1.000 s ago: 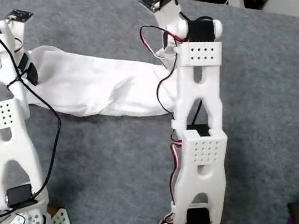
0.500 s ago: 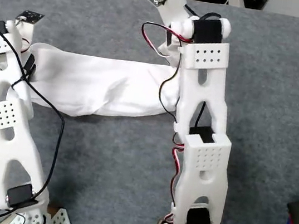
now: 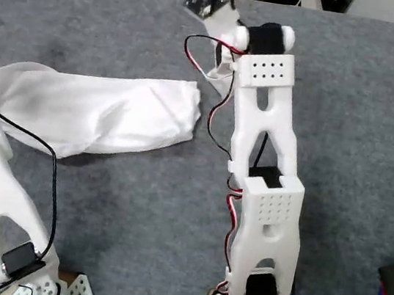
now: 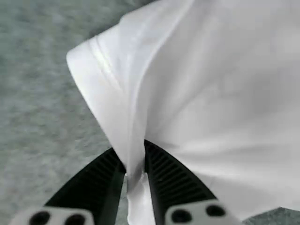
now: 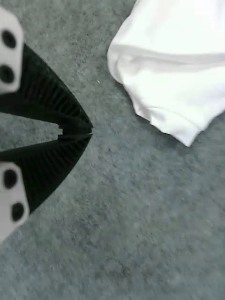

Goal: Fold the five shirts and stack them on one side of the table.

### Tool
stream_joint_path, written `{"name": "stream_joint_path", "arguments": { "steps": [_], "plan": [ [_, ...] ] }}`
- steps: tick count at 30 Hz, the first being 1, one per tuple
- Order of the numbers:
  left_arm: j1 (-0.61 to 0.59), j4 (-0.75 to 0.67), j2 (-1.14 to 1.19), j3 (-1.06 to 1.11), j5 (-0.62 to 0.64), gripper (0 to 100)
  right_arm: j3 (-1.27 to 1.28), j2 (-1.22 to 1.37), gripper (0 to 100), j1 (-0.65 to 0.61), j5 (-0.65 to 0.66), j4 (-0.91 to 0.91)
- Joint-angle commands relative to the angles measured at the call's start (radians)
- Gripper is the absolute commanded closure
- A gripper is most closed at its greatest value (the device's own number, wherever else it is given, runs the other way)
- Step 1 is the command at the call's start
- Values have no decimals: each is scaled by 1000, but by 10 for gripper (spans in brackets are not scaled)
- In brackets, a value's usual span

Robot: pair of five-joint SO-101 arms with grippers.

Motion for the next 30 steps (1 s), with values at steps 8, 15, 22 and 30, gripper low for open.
{"name": "stream_joint_path", "arguments": {
  "steps": [8,15,22,30],
  "plan": [
    [132,14,-266,-6,2,981,58,-77,992,156,-109,-11],
    [292,15,-443,195,75,981,61,-50,992,242,-112,-46],
    [416,15,-639,506,184,981,79,133,992,320,-399,-278],
    [571,14,-771,609,428,981,70,262,992,348,-459,-423]
  ]
}}
